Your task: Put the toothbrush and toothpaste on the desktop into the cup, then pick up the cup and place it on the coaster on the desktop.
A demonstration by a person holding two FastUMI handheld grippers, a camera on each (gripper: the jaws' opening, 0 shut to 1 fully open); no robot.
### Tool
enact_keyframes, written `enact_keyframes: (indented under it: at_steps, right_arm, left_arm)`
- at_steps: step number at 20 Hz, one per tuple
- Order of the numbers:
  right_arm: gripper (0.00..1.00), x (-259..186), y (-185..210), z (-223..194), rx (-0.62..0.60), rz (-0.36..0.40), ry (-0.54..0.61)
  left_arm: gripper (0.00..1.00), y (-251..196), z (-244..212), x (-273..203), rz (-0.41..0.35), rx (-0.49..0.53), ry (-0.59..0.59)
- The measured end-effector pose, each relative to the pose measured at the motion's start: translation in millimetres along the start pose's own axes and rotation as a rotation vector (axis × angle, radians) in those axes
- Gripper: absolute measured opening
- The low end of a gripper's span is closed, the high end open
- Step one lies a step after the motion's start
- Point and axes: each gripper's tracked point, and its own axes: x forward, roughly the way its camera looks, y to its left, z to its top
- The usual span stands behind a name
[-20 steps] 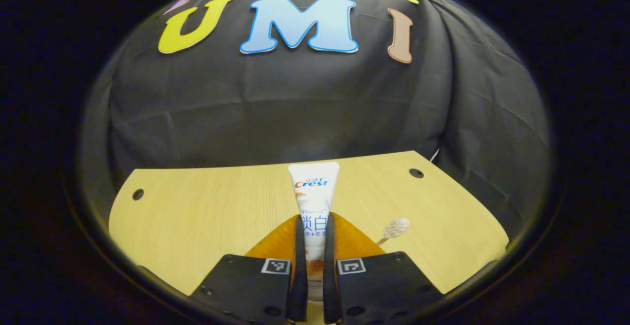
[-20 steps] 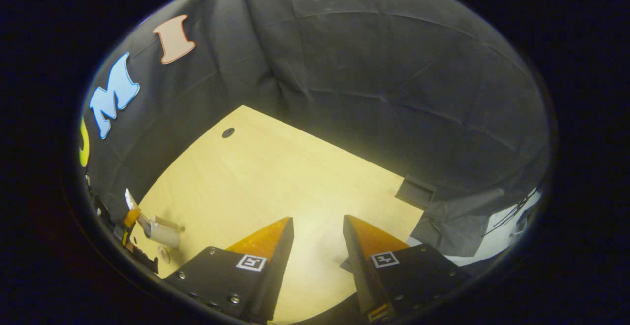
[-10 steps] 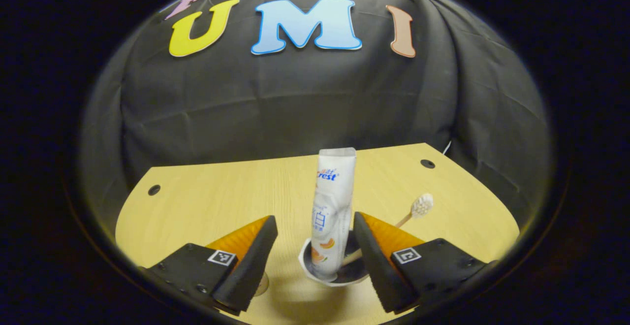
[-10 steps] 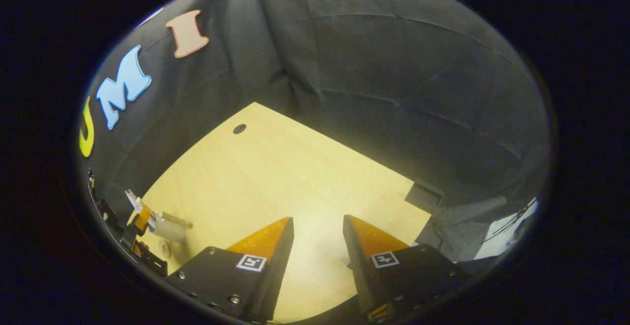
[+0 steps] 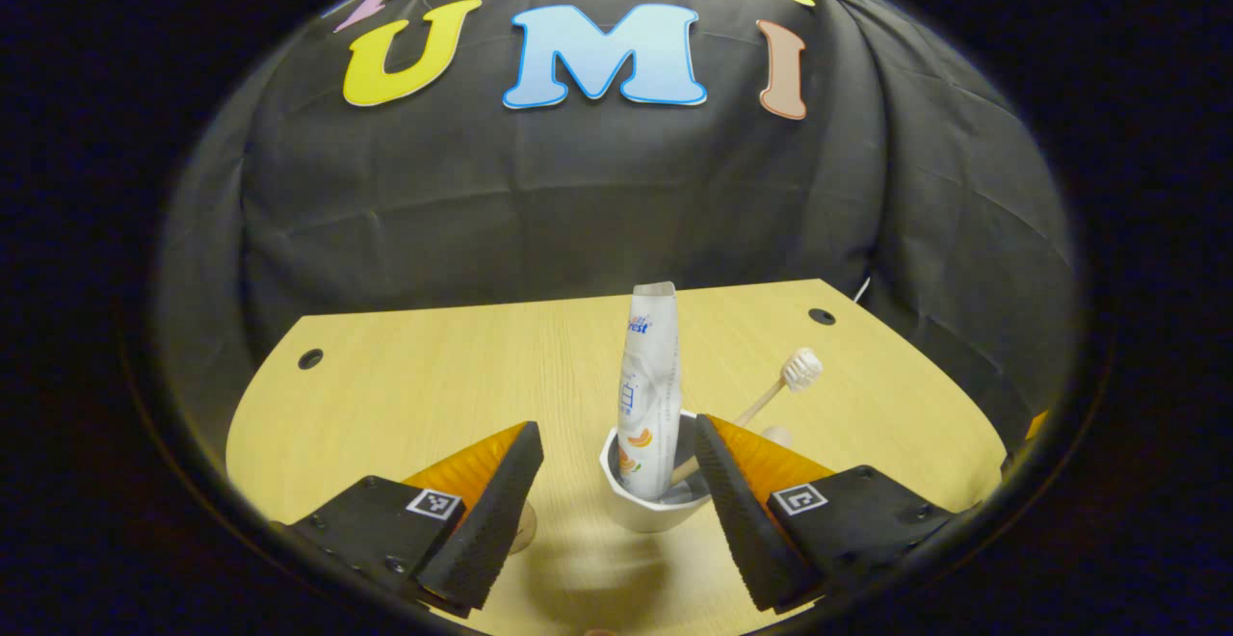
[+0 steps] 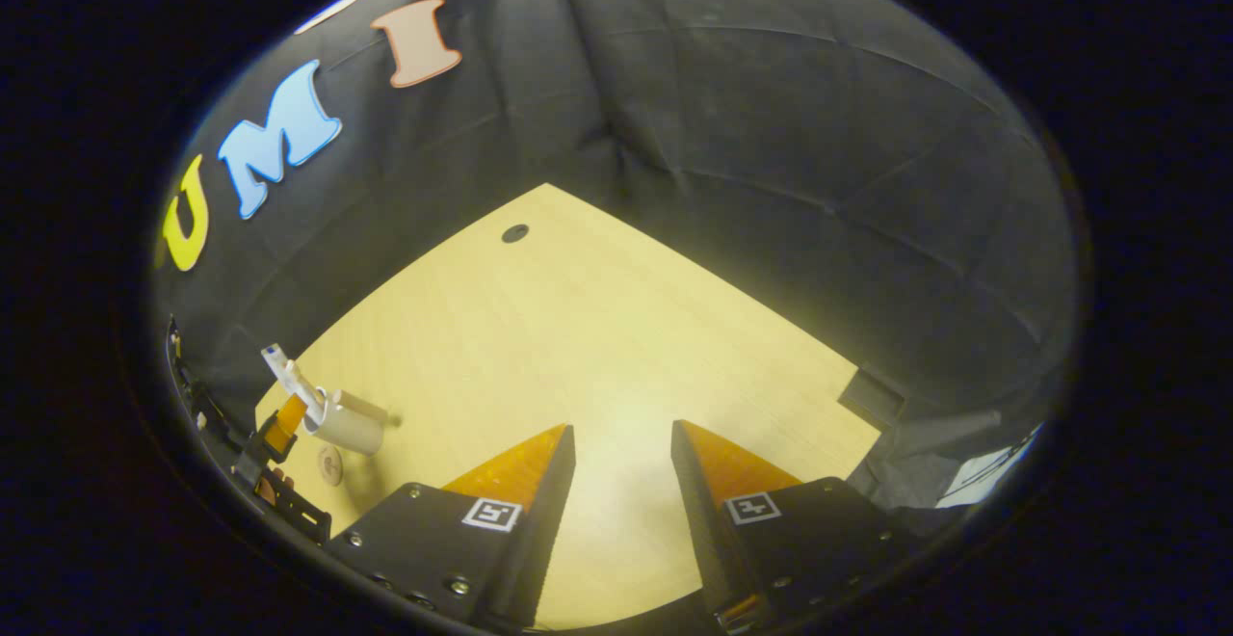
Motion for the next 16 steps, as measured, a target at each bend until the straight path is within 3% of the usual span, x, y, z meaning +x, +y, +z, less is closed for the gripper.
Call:
enact_keyframes:
  at_steps: [3,4,6,8,9,10,16]
  right_arm:
    - [0.58,6.8,22.7,2.6,-0.058,0.056,0.007]
    - [0.62,9.7,32.2,4.2,-0.08,0.082,0.011]
    - [0.62,15.6,54.3,5.1,-0.142,0.133,0.025]
    - [0.62,23.2,77.9,7.2,-0.218,0.188,0.041]
    - [0.58,26.7,88.9,7.2,-0.259,0.215,0.05]
    - [0.62,30.8,102.3,7.0,-0.295,0.245,0.064]
    - [0.62,45.0,163.1,-1.4,-0.575,0.377,0.144]
  left_arm:
    - [1.0,1.3,-0.8,-11.6,-0.012,0.002,0.004]
    - [1.0,2.4,-1.9,-17.2,-0.017,-0.001,0.007]
    - [1.0,5.5,-5.2,-27.0,-0.018,-0.011,0.013]
    - [1.0,11.5,-7.4,-38.6,-0.013,-0.014,0.02]
    - [1.0,15.3,-10.1,-44.8,-0.008,-0.009,0.024]
    - [1.0,20.3,-13.3,-51.3,-0.002,-0.007,0.03]
    - [1.0,61.6,-34.2,-94.8,0.065,-0.054,0.058]
